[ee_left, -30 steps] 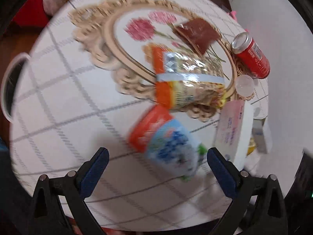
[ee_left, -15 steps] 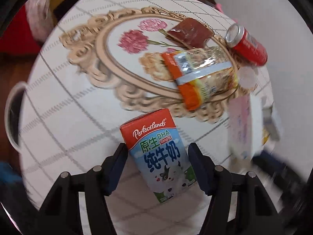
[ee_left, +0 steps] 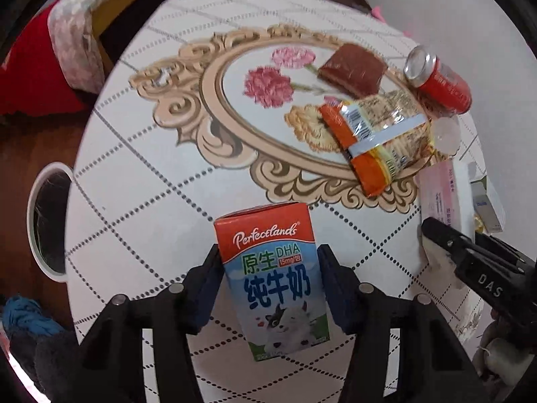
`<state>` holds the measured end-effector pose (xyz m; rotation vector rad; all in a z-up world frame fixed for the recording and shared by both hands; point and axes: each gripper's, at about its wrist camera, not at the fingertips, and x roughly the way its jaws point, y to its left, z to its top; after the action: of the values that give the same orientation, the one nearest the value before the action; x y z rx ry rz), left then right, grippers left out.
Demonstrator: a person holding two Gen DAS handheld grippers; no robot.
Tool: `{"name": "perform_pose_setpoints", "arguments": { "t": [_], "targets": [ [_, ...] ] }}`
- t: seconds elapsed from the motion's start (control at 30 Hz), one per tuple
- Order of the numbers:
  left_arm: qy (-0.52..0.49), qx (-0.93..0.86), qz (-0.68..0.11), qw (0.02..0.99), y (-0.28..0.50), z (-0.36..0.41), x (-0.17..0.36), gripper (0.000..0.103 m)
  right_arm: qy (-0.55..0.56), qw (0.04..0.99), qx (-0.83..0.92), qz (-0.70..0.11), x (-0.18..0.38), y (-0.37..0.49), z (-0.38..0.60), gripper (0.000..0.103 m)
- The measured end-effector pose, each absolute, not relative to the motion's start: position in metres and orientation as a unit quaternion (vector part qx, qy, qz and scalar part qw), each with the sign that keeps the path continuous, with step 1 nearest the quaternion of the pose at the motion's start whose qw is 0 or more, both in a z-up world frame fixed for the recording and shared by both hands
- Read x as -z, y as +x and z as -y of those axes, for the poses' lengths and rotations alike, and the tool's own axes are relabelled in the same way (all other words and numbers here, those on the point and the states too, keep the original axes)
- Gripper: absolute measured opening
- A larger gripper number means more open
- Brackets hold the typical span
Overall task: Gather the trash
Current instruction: 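Grasp the milk carton with the left tool while the right tool grasps the white box, then carry the milk carton and white box over the bin with both tools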
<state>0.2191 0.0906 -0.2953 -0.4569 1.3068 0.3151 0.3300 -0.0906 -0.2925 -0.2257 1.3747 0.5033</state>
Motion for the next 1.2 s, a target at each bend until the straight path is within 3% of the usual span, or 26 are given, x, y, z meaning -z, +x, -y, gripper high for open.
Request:
{"name": "perform_pose_setpoints", "arguments": {
  "t": [0.43,0.77,1.0,1.2],
  "targets": [
    [-0.161,-0.165,-0.502,0.834,0.173,-0.105,0.201,0.052,-0.074,0.765,-0.294,-0.568,0.236,0.282,0.072,0.036],
    [-0.169,-0.23,-0.438,0.852,0.103,-0.214,0.141,0.052,-0.067,0.749,-0.405,-0.521,0.167,0.23,-0.035,0.036],
    [-0.186,-0.304,-0.433,0.828,0.05,-0.321,0.149,0.052,-0.093,0.694,-0.481,-0.527,0.172,0.18,-0.175,0.036],
    [-0.22,-0.343,-0.456,0.791,0.018,-0.401,0.202,0.052,-0.145,0.646,-0.499,-0.559,0.235,0.142,-0.29,0.036]
  ]
}}
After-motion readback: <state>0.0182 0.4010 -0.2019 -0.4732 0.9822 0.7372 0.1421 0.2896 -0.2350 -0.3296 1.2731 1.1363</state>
